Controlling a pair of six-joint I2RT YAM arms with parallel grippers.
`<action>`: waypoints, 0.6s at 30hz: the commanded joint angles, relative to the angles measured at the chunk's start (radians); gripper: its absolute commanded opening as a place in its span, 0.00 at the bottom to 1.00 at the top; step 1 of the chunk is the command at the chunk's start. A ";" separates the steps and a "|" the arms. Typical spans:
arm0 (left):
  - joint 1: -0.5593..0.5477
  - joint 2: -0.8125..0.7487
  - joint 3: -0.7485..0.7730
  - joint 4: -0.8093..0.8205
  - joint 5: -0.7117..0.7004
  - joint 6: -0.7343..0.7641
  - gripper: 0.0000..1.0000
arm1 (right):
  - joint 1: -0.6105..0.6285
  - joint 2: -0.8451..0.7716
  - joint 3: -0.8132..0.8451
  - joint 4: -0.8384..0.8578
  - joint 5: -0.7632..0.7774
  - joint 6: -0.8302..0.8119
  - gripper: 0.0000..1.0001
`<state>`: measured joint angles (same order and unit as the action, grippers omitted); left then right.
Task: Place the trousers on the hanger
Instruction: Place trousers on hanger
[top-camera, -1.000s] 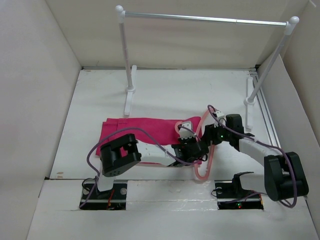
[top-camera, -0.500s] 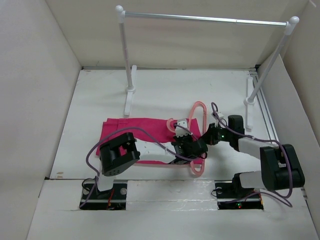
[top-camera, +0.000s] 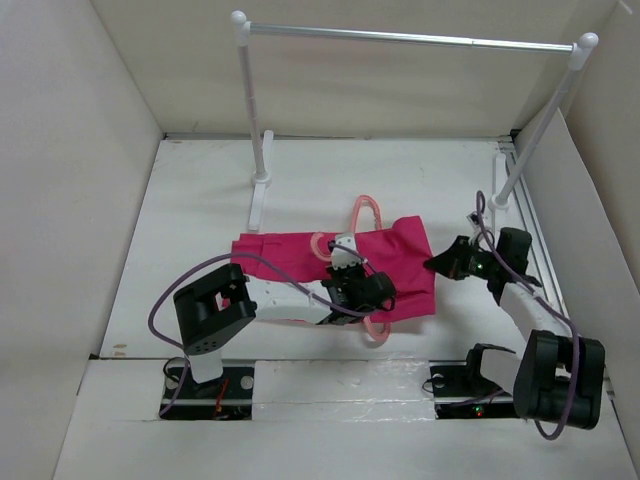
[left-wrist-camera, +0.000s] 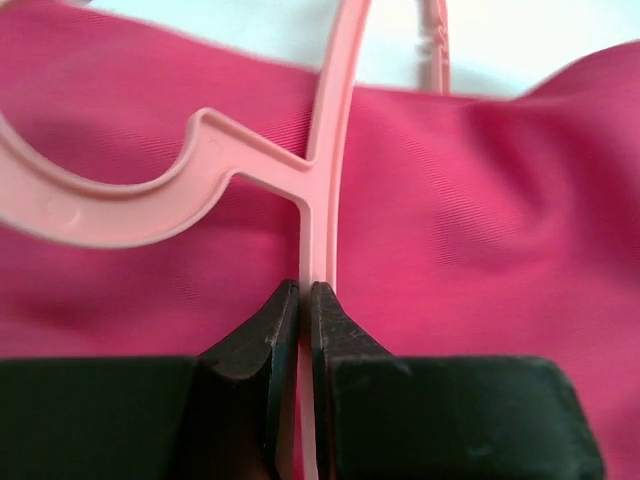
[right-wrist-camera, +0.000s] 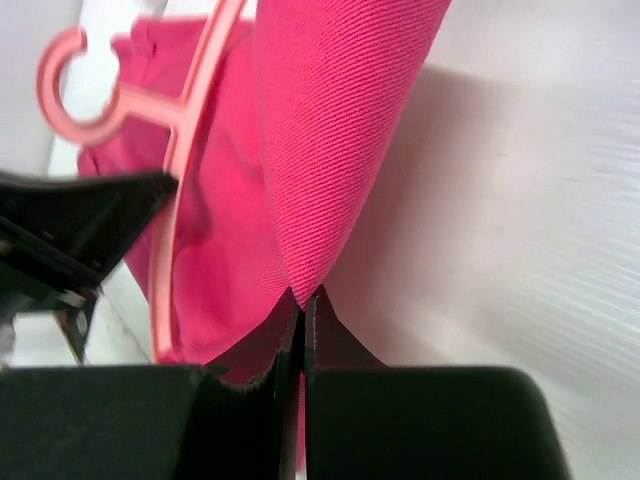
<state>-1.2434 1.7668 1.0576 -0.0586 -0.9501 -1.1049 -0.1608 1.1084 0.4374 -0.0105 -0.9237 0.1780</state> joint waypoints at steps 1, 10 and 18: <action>0.004 -0.036 -0.091 -0.007 -0.010 0.060 0.00 | -0.094 -0.013 0.073 0.084 -0.076 0.040 0.00; 0.004 -0.187 -0.173 -0.094 -0.070 0.120 0.00 | -0.152 0.056 0.161 -0.071 0.046 -0.132 0.00; 0.004 -0.196 -0.094 -0.118 -0.113 0.184 0.00 | -0.151 0.169 0.121 -0.046 0.099 -0.229 0.00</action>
<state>-1.2419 1.6020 0.9211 -0.1356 -0.9749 -0.9722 -0.2970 1.2564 0.5579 -0.1234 -0.8444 0.0113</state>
